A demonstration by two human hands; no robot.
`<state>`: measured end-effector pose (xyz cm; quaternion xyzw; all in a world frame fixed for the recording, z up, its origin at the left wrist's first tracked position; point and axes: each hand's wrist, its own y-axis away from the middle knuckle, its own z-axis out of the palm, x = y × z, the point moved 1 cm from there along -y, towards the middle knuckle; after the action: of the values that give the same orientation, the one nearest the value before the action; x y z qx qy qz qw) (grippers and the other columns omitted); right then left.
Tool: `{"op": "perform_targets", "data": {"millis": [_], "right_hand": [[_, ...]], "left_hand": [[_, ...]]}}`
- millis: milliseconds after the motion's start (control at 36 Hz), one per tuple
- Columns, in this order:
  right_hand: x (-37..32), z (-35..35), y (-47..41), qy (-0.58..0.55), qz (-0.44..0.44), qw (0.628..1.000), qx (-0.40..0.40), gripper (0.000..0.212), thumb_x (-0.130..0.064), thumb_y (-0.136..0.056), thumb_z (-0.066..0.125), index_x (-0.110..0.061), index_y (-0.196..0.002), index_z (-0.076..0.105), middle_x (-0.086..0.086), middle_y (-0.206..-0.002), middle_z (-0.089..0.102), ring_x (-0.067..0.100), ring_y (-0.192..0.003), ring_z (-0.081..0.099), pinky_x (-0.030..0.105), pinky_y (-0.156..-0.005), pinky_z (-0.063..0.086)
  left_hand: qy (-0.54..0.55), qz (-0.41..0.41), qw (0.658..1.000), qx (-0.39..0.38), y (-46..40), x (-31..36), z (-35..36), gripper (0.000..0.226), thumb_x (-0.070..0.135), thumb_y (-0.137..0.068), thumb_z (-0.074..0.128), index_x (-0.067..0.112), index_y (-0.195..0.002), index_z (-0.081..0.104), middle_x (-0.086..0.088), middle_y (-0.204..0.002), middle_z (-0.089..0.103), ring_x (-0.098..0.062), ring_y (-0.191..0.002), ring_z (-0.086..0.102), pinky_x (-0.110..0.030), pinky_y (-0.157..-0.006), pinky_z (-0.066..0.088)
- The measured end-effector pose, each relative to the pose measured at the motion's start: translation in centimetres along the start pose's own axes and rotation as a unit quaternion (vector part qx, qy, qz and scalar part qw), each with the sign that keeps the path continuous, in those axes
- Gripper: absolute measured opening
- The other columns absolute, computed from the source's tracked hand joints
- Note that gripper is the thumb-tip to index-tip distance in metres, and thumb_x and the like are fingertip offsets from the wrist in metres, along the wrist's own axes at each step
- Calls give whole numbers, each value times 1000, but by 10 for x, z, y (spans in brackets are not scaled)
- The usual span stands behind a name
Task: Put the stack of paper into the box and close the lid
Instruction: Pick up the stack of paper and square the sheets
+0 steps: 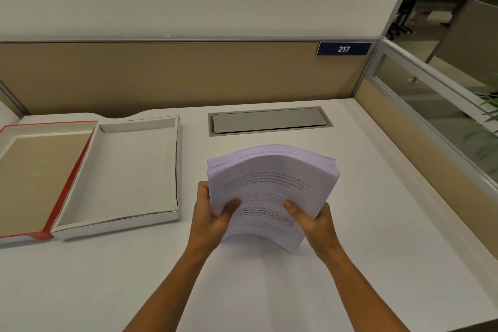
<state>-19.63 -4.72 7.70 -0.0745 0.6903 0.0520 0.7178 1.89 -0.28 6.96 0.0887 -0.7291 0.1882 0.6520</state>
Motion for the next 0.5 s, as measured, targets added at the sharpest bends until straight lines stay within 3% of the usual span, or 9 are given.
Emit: {"op": "perform_targets", "data": {"millis": [56,111,194,278,500], "right_hand": [[-4,-2,0,-18,-13,1000,3,27,-29,-81,76,-40,-106,75,-2,-102,77,19,-96,73,29,-68,61],[-6,-2,-1,-31,-18,999,2,32,-34,-76,78,-38,-108,75,0,-104,77,20,-97,73,28,-69,61],[-4,1,0,-36,-15,999,-2,34,-28,-77,78,-44,-107,74,-1,-105,76,20,-100,73,29,-69,62],[0,4,4,-39,-27,999,17,34,-23,-79,74,-45,-105,75,-2,-103,77,23,-98,73,31,-69,63],[-2,19,10,-34,-58,995,77,27,-27,-79,75,-48,-96,77,-8,-92,78,16,-91,75,28,-62,62]], "left_hand": [[9,-18,1000,-4,-4,-1,-3,62,27,-73,82,30,-126,51,12,-109,65,-8,-101,65,-20,-73,60],[11,-31,999,-10,-7,-1,-5,57,31,-67,80,28,-120,58,6,-107,69,-10,-97,68,-23,-71,61],[30,-51,998,-7,-8,-3,-5,47,29,-65,79,32,-109,63,6,-100,72,-8,-89,71,-22,-67,61],[45,-66,997,2,-7,-7,-2,50,29,-65,78,26,-114,64,6,-99,73,-16,-89,72,-27,-70,62],[77,-24,995,57,9,-1,16,35,25,-73,76,36,-105,68,12,-94,75,-15,-90,72,-22,-63,59]]}}
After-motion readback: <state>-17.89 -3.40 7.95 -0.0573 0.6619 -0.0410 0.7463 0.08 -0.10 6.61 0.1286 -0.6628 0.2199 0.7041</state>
